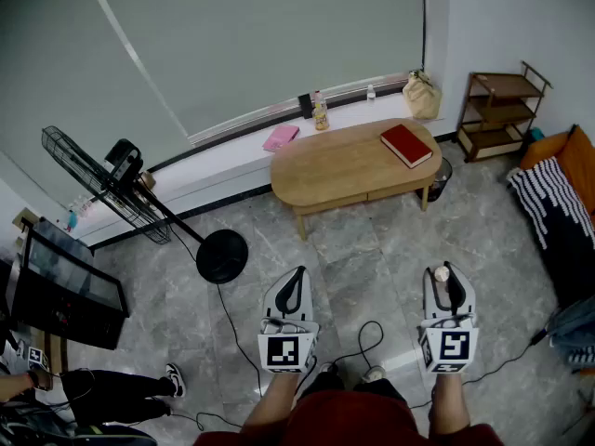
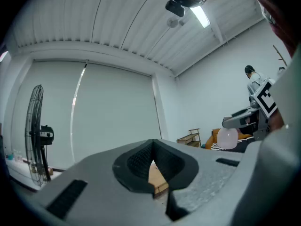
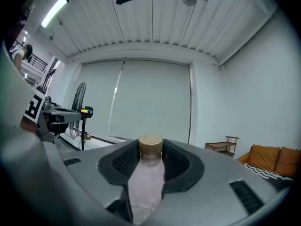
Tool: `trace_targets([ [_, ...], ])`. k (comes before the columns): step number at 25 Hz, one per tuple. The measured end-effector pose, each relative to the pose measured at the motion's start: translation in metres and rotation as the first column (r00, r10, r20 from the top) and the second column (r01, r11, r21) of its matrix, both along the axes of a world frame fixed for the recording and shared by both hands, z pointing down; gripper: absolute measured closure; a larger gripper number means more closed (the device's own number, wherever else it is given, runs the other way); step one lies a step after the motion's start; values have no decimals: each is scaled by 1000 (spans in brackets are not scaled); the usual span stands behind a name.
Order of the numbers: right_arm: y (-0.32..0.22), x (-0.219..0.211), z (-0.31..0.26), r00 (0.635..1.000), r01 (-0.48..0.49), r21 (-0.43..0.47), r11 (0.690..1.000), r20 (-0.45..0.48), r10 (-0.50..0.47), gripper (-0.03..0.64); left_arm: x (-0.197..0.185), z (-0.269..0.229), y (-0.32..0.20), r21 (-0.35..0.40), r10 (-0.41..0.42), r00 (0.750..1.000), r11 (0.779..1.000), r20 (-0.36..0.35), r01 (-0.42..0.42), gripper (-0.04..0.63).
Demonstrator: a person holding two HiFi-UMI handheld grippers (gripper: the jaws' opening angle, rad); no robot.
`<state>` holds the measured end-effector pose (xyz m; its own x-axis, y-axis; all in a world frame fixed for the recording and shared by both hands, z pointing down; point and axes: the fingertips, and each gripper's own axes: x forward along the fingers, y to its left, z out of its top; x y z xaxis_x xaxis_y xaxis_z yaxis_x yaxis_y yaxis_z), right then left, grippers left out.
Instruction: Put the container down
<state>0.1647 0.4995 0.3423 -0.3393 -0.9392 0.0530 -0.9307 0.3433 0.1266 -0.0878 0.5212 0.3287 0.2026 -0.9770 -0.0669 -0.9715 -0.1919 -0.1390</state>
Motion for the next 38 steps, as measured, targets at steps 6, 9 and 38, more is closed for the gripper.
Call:
trace_targets([
  [6, 21, -6, -14, 1000, -14, -5, 1000, 7, 14, 476, -9, -21, 18, 27, 1, 1000, 1000, -13, -1, 591],
  [9, 32, -12, -15, 1000, -26, 2, 1000, 4, 26, 475, -14, -18, 25, 31, 15, 1000, 999, 2, -15, 591],
  [38, 15, -85, -7, 995, -94, 6, 996, 29, 93, 476, -84, 0, -10, 40, 79, 996, 996, -37, -77, 591],
])
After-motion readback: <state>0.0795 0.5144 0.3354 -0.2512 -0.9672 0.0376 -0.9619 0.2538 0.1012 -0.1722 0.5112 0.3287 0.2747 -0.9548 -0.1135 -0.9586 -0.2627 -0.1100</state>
